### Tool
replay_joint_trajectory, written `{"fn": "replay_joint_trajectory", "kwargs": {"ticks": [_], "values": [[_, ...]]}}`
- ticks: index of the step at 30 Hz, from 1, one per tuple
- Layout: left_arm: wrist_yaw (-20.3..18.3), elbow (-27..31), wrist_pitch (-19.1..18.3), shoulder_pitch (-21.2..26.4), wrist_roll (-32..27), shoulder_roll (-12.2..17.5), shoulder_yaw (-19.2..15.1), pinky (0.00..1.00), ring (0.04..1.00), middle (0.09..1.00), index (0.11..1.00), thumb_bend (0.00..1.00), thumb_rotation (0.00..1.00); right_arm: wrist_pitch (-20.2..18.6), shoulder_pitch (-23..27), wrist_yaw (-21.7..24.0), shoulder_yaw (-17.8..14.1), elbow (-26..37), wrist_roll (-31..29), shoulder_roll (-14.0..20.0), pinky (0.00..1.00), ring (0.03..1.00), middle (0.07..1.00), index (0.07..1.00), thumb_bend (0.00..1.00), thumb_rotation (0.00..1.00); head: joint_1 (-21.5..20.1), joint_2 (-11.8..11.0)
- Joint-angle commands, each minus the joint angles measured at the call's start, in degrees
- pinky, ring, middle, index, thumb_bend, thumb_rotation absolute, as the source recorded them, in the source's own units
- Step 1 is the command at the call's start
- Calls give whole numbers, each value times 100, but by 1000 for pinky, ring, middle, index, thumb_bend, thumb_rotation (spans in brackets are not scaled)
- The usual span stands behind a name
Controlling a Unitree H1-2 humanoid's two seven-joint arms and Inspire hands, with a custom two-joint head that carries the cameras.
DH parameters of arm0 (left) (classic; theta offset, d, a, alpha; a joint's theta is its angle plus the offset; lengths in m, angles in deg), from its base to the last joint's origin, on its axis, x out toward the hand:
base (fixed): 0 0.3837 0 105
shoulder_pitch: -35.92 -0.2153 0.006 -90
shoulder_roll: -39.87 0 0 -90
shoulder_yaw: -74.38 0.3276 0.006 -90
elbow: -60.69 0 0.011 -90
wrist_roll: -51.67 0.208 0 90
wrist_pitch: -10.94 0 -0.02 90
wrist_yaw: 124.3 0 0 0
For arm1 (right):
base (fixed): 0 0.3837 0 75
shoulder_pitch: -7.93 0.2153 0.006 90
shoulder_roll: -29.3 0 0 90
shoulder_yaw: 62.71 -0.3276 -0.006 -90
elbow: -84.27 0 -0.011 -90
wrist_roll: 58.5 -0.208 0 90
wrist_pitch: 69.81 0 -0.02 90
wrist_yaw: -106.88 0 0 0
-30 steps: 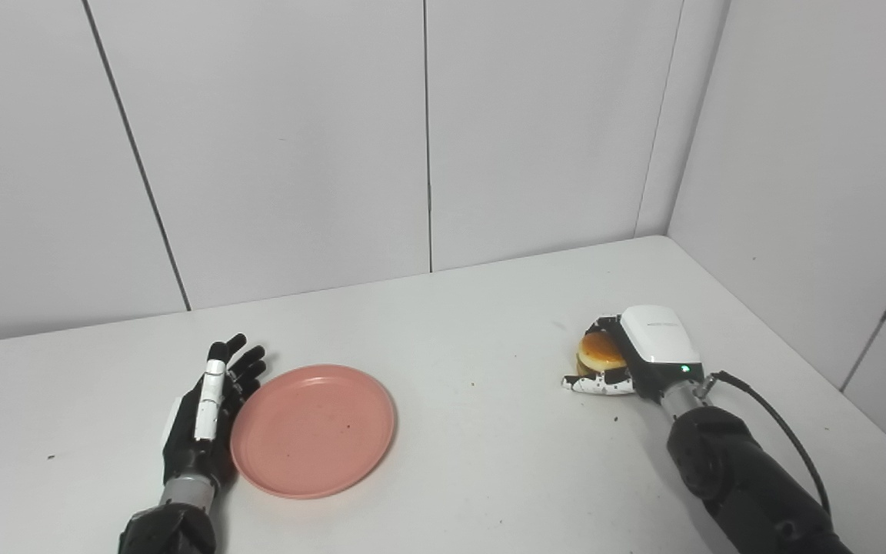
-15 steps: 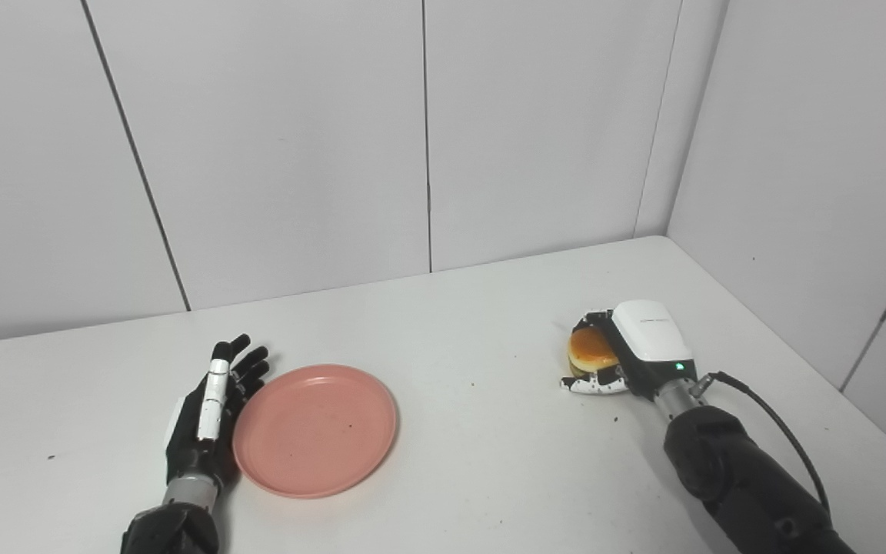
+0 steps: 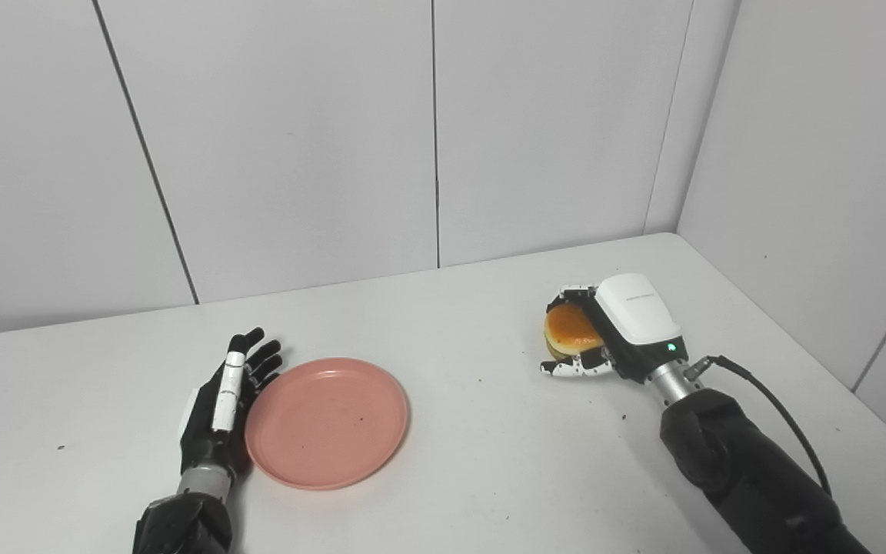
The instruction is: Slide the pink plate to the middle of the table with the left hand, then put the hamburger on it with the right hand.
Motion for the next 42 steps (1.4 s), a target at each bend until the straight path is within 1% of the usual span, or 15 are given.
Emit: {"fn": "replay_joint_trajectory", "kwargs": {"ticks": [1, 4, 6, 11, 12, 15, 18, 21, 24, 27, 30, 35, 38, 42], "values": [[57, 43, -66, 29, 70, -91, 64, 891, 846, 808, 826, 769, 796, 249, 279, 38, -108, 390, -129, 2, 190, 245, 330, 475, 501, 155, 48, 9], [110, 45, -37, 23, 104, -143, 122, 894, 842, 806, 831, 766, 804, 315, 298, 157, -144, 624, -240, -74, 181, 233, 326, 475, 501, 155, 173, 0], [177, 49, -41, 18, 155, -195, 148, 877, 838, 809, 826, 766, 809, 336, 327, 237, -150, 775, -272, -129, 187, 241, 337, 475, 500, 156, 295, 0], [243, -12, 35, 7, 263, -299, 207, 880, 843, 819, 839, 747, 830, 245, 400, 532, -165, 1127, -336, -331, 213, 272, 363, 478, 499, 158, 613, -8], [258, -15, 36, 3, 269, -324, 207, 886, 847, 821, 845, 743, 832, 214, 421, 605, -154, 1204, -364, -409, 222, 284, 374, 480, 500, 156, 643, -9], [300, -44, 55, 6, 282, -391, 206, 880, 844, 814, 844, 746, 825, 186, 474, 764, -124, 1350, -412, -633, 219, 280, 370, 480, 501, 153, 812, -23], [338, -83, 76, 23, 272, -448, 188, 876, 845, 820, 838, 759, 814, 239, 542, 833, -63, 1385, -419, -910, 209, 275, 376, 481, 501, 148, 962, -55], [393, -131, 124, 39, 333, -475, 205, 852, 838, 813, 838, 756, 822, 284, 626, 827, -2, 1280, -367, -1176, 204, 270, 367, 481, 501, 147, 1060, -71], [424, -172, 170, 38, 361, -495, 206, 834, 830, 814, 836, 749, 826, 534, 758, 709, 108, 930, -344, -1383, 207, 272, 364, 480, 501, 149, 1145, -90], [422, -194, 199, 23, 362, -512, 192, 856, 837, 809, 839, 749, 819, 697, 875, 647, 181, 575, -354, -1550, 216, 283, 378, 480, 501, 151, 1196, -100], [433, -151, 166, -5, 365, -516, 190, 872, 841, 806, 841, 747, 824, 862, 977, 591, 224, 244, -408, -1688, 201, 266, 369, 480, 501, 151, 1239, -99], [430, -118, 199, -48, 358, -494, 175, 901, 843, 803, 839, 751, 818, 684, 1022, 712, 253, 29, -453, -1947, 227, 296, 394, 482, 500, 157, 1277, -93], [437, -130, 218, -50, 366, -498, 171, 892, 835, 801, 837, 760, 816, 704, 1033, 604, 289, -105, -352, -2056, 222, 289, 391, 482, 500, 156, 1332, -86], [452, -196, 288, -35, 420, -505, 207, 864, 825, 800, 831, 767, 819, 724, 1044, 525, 338, -284, -282, -2175, 198, 258, 359, 480, 501, 156, 1397, -74]]}}
